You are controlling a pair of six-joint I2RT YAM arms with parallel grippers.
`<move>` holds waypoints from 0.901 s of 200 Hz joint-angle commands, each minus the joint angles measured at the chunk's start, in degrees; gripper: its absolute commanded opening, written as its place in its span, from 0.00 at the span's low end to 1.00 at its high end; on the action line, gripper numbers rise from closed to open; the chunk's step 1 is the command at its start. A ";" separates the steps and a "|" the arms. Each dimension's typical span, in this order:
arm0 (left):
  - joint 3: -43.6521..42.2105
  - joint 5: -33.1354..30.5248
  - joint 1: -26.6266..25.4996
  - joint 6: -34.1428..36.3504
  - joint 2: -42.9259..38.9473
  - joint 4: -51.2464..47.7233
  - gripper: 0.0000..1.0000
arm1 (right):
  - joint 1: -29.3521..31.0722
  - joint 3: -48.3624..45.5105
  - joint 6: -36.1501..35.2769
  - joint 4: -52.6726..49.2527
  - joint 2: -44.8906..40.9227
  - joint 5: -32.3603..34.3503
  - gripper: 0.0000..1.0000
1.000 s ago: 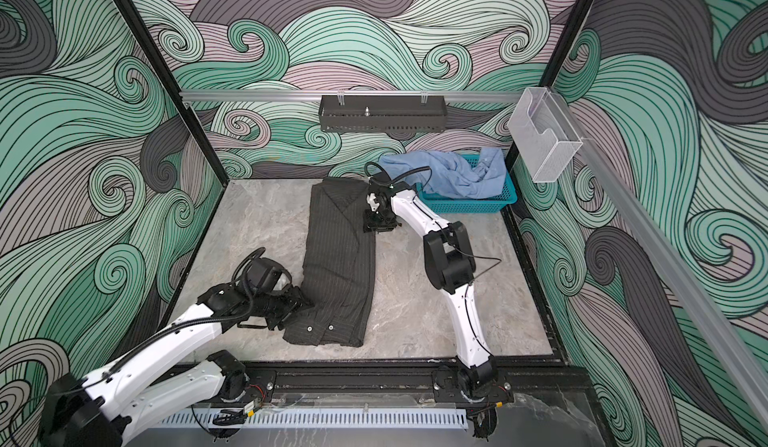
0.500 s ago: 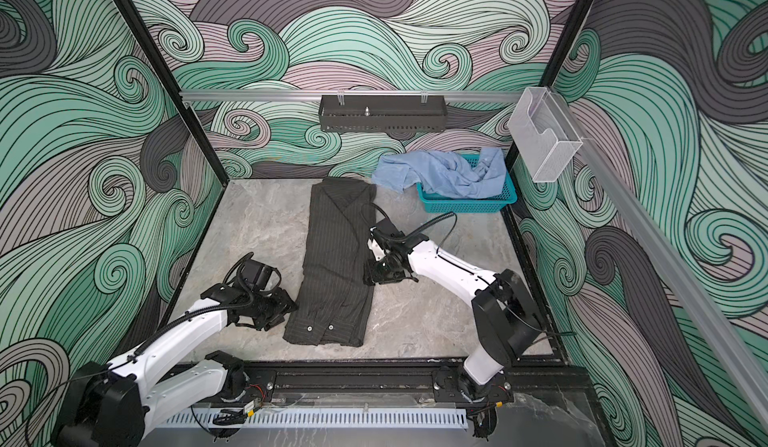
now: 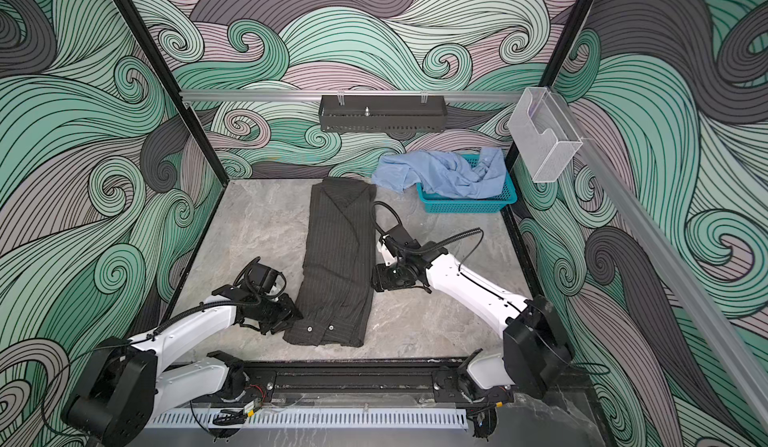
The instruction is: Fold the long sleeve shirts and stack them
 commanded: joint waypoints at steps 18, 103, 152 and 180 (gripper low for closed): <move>-5.08 2.41 -2.05 -3.39 -4.87 -3.21 0.36 | -0.07 -2.96 0.58 -1.29 -3.04 1.60 0.57; -8.00 -1.29 -11.82 -16.36 -25.54 -13.58 0.46 | 0.02 -7.14 4.19 -0.71 -7.07 -1.57 0.57; -9.00 -9.03 -11.82 -19.34 -33.53 -18.14 0.61 | 4.09 -17.30 16.13 9.02 -11.07 -5.61 0.57; -11.70 -10.12 -11.78 -20.33 -33.92 -15.72 0.62 | 9.00 -23.40 24.03 16.75 -12.44 -4.48 0.58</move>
